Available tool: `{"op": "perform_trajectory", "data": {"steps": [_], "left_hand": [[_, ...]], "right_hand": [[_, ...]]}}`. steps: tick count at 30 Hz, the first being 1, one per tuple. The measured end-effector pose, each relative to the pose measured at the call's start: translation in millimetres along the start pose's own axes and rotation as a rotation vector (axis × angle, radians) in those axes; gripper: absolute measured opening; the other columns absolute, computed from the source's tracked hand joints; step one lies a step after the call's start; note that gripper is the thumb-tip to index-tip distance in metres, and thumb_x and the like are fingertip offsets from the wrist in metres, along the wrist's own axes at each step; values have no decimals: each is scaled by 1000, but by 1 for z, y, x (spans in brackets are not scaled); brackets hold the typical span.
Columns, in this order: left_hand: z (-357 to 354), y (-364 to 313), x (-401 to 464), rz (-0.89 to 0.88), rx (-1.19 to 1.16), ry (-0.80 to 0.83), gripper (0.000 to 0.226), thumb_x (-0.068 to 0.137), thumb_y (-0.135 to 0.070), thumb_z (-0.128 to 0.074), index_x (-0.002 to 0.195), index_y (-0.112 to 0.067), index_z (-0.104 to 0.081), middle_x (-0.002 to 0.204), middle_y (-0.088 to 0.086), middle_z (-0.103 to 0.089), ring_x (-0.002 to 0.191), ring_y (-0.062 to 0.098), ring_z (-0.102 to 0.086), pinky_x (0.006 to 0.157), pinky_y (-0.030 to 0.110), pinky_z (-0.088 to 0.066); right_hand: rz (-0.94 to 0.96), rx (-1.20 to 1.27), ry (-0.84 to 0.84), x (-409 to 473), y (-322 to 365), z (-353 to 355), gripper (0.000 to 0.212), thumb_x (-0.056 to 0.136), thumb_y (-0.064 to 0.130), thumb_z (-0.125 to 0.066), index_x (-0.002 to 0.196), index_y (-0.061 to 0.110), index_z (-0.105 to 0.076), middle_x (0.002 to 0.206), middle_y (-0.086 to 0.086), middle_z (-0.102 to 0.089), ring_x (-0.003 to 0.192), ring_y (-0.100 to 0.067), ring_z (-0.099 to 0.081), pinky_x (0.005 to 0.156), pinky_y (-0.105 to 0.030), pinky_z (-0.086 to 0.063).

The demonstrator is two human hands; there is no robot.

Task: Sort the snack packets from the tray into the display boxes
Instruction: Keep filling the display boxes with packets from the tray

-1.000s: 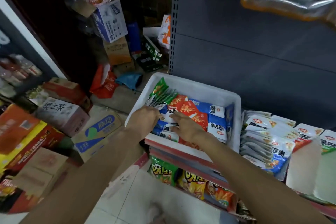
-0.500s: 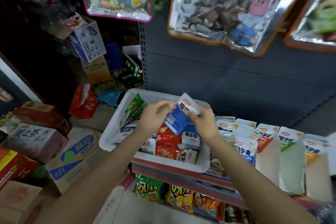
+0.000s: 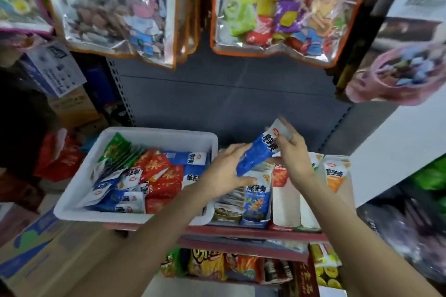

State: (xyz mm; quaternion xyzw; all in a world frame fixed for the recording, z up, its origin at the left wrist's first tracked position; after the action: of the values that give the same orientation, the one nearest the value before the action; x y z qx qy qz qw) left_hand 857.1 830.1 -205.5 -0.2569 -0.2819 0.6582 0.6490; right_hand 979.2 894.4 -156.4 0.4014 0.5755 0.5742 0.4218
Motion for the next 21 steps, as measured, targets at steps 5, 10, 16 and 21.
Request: {"op": "perform_trajectory", "data": {"steps": [5,10,16,21], "left_hand": [[-3,-15,12,36,-87,-151,24,97,-20,-50,115,-10,-62,105,9,-67,97,22,-63,82,28,-46],[-16,-10,10,91,-146,-120,26,90,-32,-61,104,-11,-66,98,1,-71,90,14,-65,78,27,-48],[-8,0,1,118,232,-251,58,80,-35,-70,133,-21,-50,136,0,-49,127,19,-39,106,37,-32],[-11,13,-15,142,364,-120,84,78,-52,-66,147,-31,-23,156,-5,-18,143,16,-13,116,40,-15]], "right_hand": [[-28,2,129,1,-13,24,56,92,18,-57,142,25,-32,104,2,-61,95,-5,-63,77,-23,-55],[39,-29,37,4,-21,58,21,86,0,-62,106,5,-56,67,-6,-58,65,-7,-63,63,-20,-55],[65,-234,46,10,-33,63,17,88,3,-61,80,14,-52,71,3,-61,72,-13,-66,60,-27,-57],[174,-679,119,9,-56,46,9,87,9,-63,88,14,-55,70,-1,-54,65,-16,-52,57,-30,-39]]}}
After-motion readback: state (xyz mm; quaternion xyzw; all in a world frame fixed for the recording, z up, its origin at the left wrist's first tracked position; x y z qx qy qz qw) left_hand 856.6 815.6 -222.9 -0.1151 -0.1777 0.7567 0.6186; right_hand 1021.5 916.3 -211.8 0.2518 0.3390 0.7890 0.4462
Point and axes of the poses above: each hand's wrist, its own x-axis towards the middle knuckle, its own z-axis out of the back of the hand, y = z × x, the point moved 7 cm from there along x, towards the middle knuckle
